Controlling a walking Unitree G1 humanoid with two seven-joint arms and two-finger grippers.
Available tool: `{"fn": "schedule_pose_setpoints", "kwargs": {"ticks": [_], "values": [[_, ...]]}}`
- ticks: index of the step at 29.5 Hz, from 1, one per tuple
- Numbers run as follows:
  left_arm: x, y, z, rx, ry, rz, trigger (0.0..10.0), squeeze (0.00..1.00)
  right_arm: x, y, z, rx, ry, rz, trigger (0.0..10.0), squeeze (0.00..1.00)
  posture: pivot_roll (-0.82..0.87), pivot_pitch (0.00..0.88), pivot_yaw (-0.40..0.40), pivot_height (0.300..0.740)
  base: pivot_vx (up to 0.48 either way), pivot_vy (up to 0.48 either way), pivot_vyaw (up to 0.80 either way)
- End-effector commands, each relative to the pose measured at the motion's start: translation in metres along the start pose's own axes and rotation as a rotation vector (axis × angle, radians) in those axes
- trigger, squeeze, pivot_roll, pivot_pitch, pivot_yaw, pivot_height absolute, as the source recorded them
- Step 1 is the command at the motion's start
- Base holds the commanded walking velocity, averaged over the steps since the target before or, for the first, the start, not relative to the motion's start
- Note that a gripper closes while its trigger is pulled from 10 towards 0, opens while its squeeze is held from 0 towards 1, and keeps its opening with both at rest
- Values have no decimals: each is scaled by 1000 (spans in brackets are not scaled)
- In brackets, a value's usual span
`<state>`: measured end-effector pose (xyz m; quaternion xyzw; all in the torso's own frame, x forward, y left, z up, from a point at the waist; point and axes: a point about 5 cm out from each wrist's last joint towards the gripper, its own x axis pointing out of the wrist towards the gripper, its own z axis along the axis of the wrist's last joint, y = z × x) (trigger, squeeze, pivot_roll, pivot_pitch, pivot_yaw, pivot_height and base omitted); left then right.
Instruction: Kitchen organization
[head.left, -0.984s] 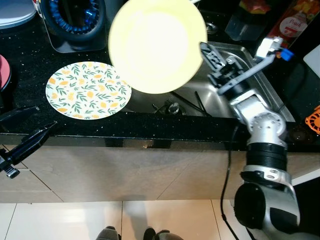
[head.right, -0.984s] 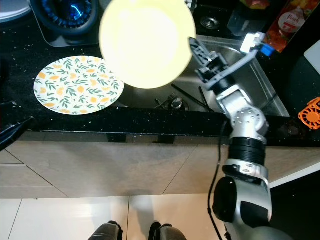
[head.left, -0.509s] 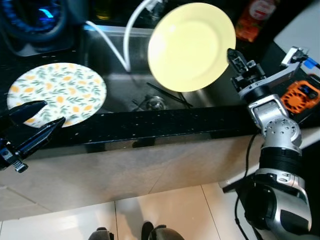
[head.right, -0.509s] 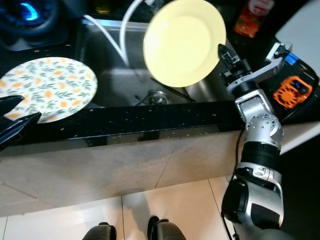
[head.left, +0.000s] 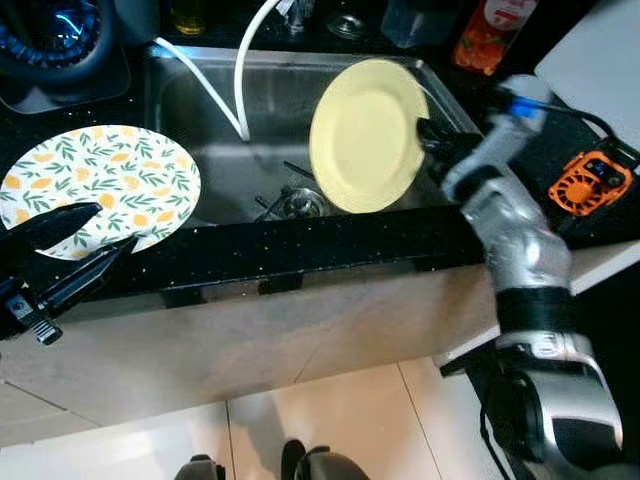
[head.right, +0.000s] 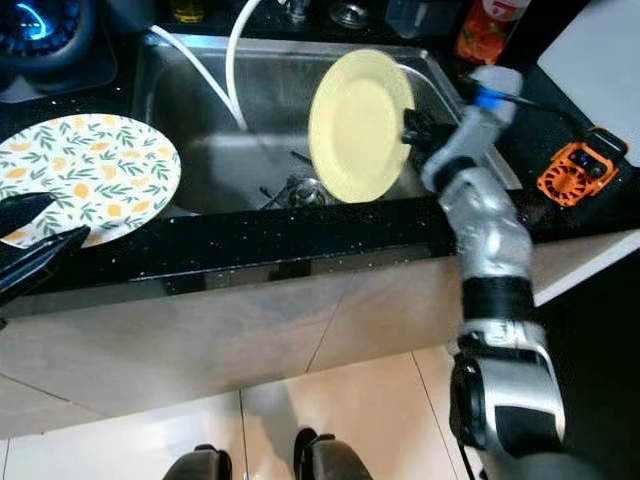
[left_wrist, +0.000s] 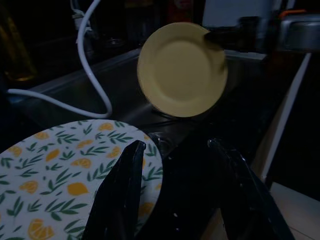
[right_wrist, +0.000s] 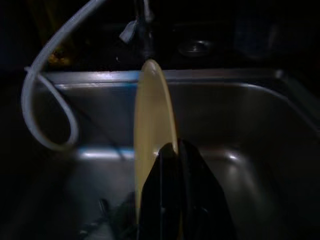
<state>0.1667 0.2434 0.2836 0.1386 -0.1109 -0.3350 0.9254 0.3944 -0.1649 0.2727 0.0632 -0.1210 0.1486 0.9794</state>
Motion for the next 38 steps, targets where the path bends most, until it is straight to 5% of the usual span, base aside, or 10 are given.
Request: {"fn": "schedule_pose_setpoints", "kwargs": {"ticks": [1,4,6,7,23,24,26,27,37,38], "values": [[3,-4,1,5,10,-38,10000,0,6,4,-9,-51,40,-24,1020,0,214,132,-155,740,0,0,0],[3,-6,2,3,9,-39,10000,0,16,12,-19,-105,117,-34,4824,0,218,147,-165,740,0,0,0],[2,-7,2,2,10,-39,10000,0,21,18,-26,-140,160,-37,9333,0,223,161,-172,740,0,0,0],[2,-8,3,1,12,-38,10000,0,23,21,-29,-158,184,-33,10000,0,223,164,-173,740,0,0,0],[-10,-16,11,-6,55,-26,10000,0,40,43,-35,-215,263,-45,10000,0,244,260,-194,740,0,0,0],[-10,-16,11,-7,59,-28,10000,0,40,44,-35,-211,265,-49,10000,565,247,267,-192,740,0,0,0],[-10,-17,11,-8,62,-29,10000,0,41,45,-36,-208,266,-53,10000,565,247,267,-192,740,0,0,0],[-10,-17,12,-8,63,-30,10000,0,41,46,-37,-201,271,-58,10000,1000,250,269,-192,740,0,0,0],[-10,-15,14,-8,61,-28,10000,0,42,38,-29,-156,224,-128,10000,953,252,260,-187,740,0,0,0],[-10,-14,14,-8,60,-28,10000,0,42,35,-26,-145,211,-134,10000,706,250,256,-186,740,0,0,0]]}}
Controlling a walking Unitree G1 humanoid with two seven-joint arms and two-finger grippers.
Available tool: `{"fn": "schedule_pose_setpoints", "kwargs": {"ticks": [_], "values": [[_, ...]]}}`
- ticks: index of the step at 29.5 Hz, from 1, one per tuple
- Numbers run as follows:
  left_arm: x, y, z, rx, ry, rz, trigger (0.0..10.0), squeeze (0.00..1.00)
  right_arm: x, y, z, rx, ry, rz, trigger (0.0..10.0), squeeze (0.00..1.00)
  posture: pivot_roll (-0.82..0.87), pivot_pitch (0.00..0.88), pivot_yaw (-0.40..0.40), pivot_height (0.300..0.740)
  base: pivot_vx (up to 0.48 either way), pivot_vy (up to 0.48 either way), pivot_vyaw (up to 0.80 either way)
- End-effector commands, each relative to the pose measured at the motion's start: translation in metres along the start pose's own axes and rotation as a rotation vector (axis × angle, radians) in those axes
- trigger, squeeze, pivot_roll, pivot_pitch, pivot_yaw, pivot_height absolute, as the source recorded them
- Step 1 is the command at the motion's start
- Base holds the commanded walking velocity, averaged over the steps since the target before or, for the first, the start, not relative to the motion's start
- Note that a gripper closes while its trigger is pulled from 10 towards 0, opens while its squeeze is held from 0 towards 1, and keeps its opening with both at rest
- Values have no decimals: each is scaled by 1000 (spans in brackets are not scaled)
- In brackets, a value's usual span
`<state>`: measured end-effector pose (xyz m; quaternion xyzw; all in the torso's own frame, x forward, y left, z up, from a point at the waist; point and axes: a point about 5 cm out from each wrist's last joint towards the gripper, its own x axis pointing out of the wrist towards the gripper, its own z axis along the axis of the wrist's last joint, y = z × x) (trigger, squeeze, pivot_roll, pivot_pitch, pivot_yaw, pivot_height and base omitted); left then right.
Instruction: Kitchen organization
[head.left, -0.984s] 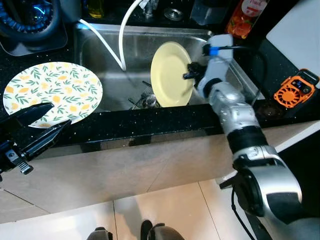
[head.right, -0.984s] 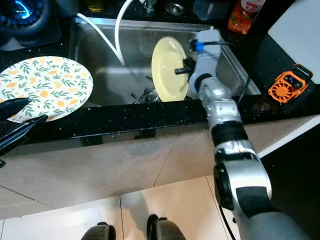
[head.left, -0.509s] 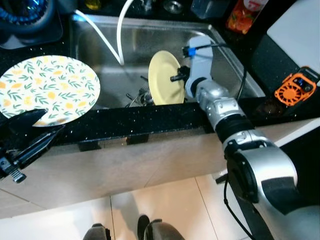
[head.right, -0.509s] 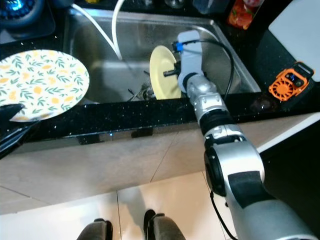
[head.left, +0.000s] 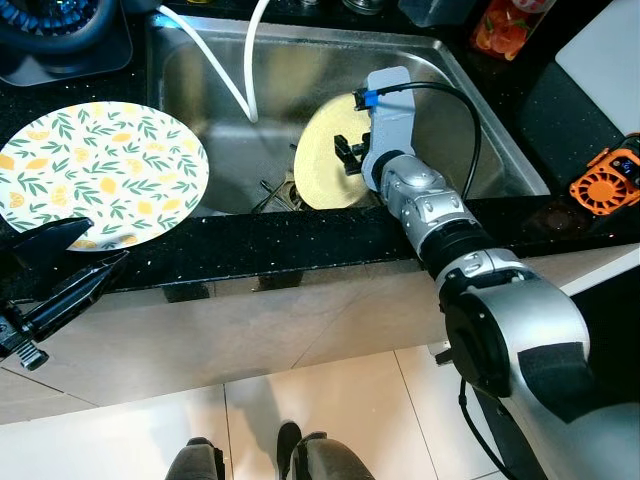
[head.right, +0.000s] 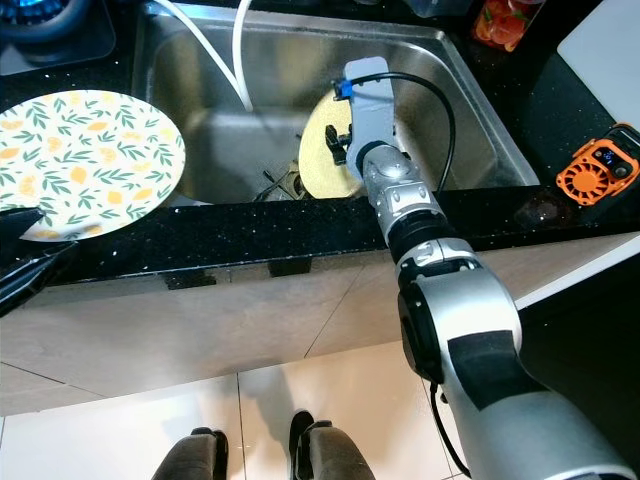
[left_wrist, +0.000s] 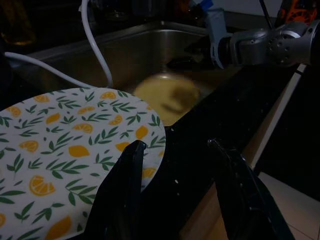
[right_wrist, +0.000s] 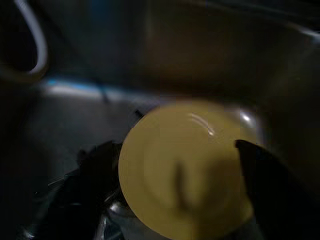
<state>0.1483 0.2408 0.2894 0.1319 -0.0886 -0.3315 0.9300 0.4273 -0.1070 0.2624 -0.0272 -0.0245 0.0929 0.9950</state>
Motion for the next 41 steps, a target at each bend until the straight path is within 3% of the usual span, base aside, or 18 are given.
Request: {"fn": "schedule_pose_setpoints", "kwargs": {"ticks": [1,2,6,8,10,11,14,17,19,22,24,28,31,33,35,36,41], "values": [[2,-3,3,21,21,-31,10000,0,-1,-11,1,27,-7,-31,10000,639,248,250,-184,740,0,0,0],[3,-2,2,21,19,-31,10000,0,-1,-15,3,23,-13,-40,10000,0,242,244,-182,740,0,0,0],[5,-1,2,23,9,-30,10000,0,-2,-26,10,11,-39,-70,10000,0,237,235,-182,740,0,0,0],[6,-1,2,26,1,-30,10000,0,-2,-28,21,83,-101,-22,10000,0,239,226,-182,740,0,0,0],[7,-1,2,28,-5,-30,10000,0,-3,-24,34,207,-168,100,10000,0,241,221,-179,740,0,0,0],[7,-1,2,28,-5,-30,10000,0,-3,-24,34,207,-168,100,10000,0,241,221,-179,740,0,0,0],[10,-1,3,30,-19,-34,10000,0,-7,-19,50,440,-260,364,10000,0,239,206,-177,740,0,0,0],[10,-1,3,30,-24,-35,10000,0,-10,-18,55,487,-295,446,10000,0,238,203,-177,740,0,0,0],[13,0,2,32,-31,-38,10000,0,-17,-15,57,539,-331,593,10000,0,236,188,-176,740,0,0,0],[11,3,-1,39,-18,-17,10000,0,-27,0,46,545,-311,787,10000,0,243,174,-180,740,0,0,0],[7,6,-5,52,10,9,10000,0,-31,12,37,535,-277,851,10000,0,248,166,-185,740,0,0,0],[1,10,-8,67,45,43,10000,0,-34,25,29,529,-235,899,10000,0,256,161,-189,740,0,0,0],[-12,15,-9,87,92,108,10000,0,-38,51,20,576,-166,954,10000,0,271,152,-195,740,0,0,0],[-17,15,-10,92,108,132,10000,0,-37,66,13,598,-114,949,10000,0,286,148,-201,740,0,0,0],[-17,15,-10,92,108,132,10000,0,-37,66,13,598,-114,949,10000,0,286,148,-201,740,0,0,0],[-19,14,-10,95,113,143,10000,0,-36,76,10,587,-88,921,10000,0,296,150,-204,740,0,0,0],[-15,9,-13,89,99,140,10000,0,-37,83,13,532,-125,872,10000,0,302,147,-206,740,0,0,0]]}}
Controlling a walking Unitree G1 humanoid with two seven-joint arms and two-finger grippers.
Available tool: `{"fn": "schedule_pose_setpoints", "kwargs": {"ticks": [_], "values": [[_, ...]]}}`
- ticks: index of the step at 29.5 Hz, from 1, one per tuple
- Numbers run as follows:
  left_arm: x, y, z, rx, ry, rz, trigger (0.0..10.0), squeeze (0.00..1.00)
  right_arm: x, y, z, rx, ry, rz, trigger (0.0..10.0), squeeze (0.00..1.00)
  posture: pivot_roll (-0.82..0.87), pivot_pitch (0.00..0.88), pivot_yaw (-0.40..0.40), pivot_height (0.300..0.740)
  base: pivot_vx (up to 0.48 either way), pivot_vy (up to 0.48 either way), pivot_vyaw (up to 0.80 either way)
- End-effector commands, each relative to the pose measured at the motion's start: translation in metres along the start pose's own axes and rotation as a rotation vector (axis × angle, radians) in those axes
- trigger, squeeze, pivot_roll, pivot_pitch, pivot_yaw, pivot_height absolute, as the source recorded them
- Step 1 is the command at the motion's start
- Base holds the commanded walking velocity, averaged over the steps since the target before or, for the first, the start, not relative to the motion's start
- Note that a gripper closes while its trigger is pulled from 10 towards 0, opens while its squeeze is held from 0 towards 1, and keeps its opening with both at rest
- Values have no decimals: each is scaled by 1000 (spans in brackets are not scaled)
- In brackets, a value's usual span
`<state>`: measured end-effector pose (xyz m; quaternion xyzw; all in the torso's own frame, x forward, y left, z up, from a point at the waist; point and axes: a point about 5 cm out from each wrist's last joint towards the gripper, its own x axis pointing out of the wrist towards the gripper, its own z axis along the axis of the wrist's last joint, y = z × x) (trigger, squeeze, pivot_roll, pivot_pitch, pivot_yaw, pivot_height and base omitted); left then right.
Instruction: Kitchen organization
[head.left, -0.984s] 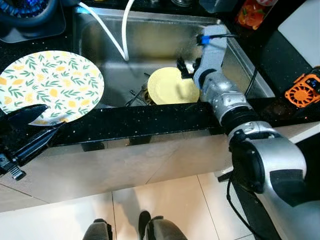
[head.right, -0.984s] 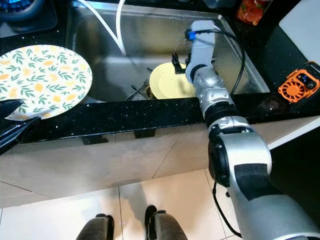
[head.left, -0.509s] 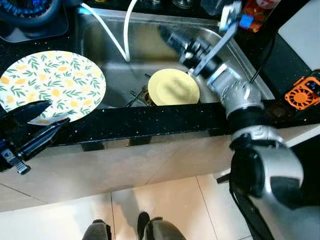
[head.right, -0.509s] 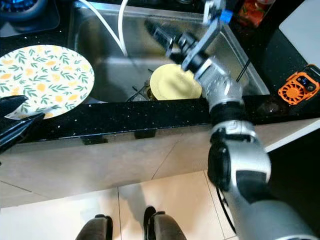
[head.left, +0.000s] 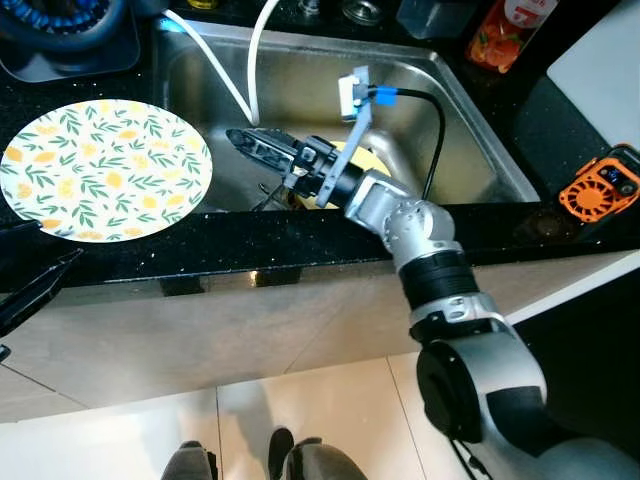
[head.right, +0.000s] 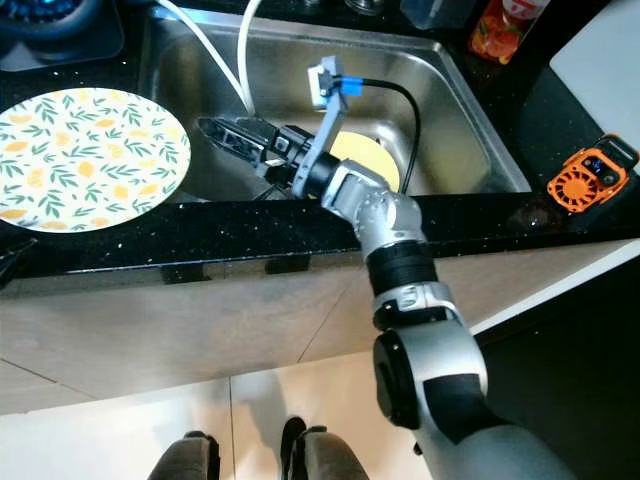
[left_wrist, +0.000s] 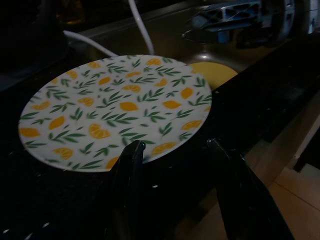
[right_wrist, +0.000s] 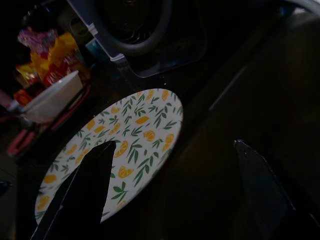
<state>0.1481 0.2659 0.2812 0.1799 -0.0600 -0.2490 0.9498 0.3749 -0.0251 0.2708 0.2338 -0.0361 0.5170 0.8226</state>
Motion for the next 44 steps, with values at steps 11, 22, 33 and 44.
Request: {"fn": "schedule_pose_setpoints", "kwargs": {"ticks": [11,22,33,44], "values": [[24,-26,-4,-54,-98,-82,10000,0,-3,-9,11,-57,-35,-178,10000,0,308,142,-208,740,0,0,568],[29,-22,0,-28,-126,-88,10000,0,2,-18,22,-185,35,-387,10000,0,308,131,-209,740,0,0,0],[37,-20,3,-8,-146,-106,10000,0,6,-16,13,-59,87,-405,10000,0,304,124,-202,740,0,0,0],[54,-21,5,-12,-189,-174,10000,0,-4,-25,25,-3,-67,-442,10000,0,325,70,-141,740,0,0,0]]}}
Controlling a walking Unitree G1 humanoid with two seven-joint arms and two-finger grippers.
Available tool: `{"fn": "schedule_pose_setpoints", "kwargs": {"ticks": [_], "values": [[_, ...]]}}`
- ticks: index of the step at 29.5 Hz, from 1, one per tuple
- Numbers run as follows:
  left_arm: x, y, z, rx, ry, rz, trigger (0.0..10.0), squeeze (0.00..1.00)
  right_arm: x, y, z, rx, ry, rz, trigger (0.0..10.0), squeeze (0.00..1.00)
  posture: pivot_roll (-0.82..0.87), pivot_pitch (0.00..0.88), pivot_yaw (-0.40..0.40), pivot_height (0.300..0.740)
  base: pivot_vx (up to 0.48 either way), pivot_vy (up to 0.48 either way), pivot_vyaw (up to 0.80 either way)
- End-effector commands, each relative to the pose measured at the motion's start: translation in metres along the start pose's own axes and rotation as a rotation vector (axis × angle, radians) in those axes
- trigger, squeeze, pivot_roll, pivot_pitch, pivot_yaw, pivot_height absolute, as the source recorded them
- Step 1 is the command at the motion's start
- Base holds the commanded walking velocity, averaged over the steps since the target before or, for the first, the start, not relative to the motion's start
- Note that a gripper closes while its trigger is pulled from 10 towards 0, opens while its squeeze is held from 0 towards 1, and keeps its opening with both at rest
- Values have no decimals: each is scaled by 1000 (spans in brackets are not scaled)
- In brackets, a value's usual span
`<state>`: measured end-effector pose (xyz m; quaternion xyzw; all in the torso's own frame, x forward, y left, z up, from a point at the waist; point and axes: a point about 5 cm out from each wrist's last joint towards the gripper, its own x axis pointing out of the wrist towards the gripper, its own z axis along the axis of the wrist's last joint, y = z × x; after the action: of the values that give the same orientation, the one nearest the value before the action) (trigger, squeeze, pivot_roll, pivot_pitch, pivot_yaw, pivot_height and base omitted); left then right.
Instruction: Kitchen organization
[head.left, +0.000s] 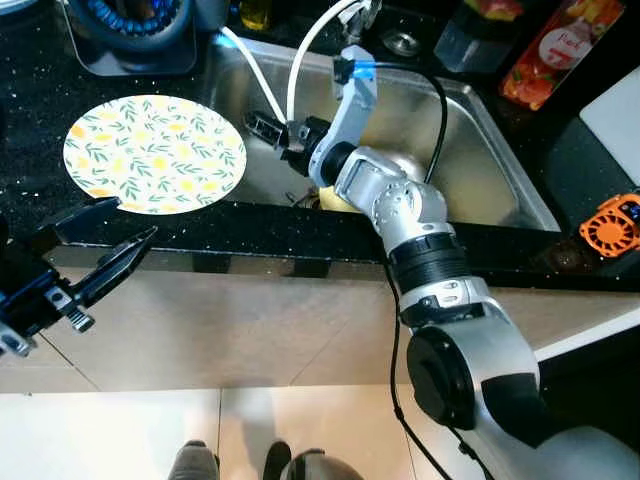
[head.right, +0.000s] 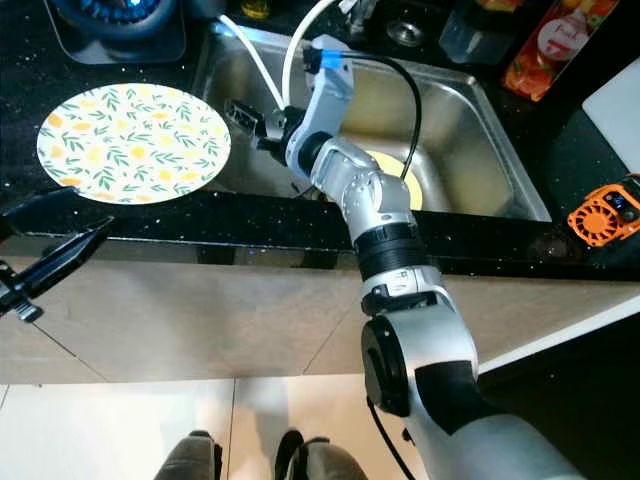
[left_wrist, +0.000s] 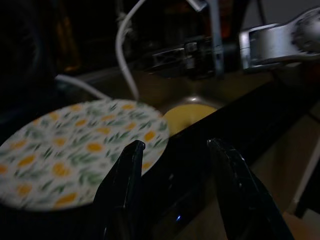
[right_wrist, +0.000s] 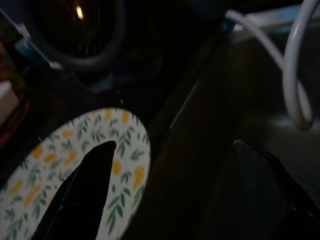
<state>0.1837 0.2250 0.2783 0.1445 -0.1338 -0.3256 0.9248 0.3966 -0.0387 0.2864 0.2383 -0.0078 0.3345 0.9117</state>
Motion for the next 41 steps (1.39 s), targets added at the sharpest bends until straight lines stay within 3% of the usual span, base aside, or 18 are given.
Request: {"fn": "schedule_pose_setpoints", "kwargs": {"ticks": [1,5,6,11,15,22,28,41], "values": [[4,-2,1,14,2,-48,10000,0,-4,-9,1,20,-26,-34,10000,0,325,70,-141,740,0,0,0],[9,3,4,20,-5,-79,10000,0,-6,-12,-1,26,-34,-55,10000,0,327,60,-113,740,0,0,0],[13,8,5,27,-4,-106,10000,0,-6,-14,-9,19,-16,-80,10000,0,323,50,-71,740,0,0,0],[16,9,7,29,-9,-122,10000,0,-7,-15,-20,6,40,-94,10000,0,329,46,-67,740,0,0,0],[16,6,6,26,-10,-119,10000,0,-5,-11,-27,2,87,-60,10000,0,349,54,-91,740,0,0,0],[10,-2,3,8,-3,-95,10000,0,-1,-1,-32,2,80,46,10000,0,379,58,-111,740,0,0,343],[9,-9,-1,-14,6,-98,10000,0,2,0,-37,11,100,29,10000,0,403,65,-120,740,0,0,800],[9,-14,-4,-39,8,-97,10000,0,6,-6,-40,-21,182,-88,10000,0,396,80,-133,740,0,0,0]]}}
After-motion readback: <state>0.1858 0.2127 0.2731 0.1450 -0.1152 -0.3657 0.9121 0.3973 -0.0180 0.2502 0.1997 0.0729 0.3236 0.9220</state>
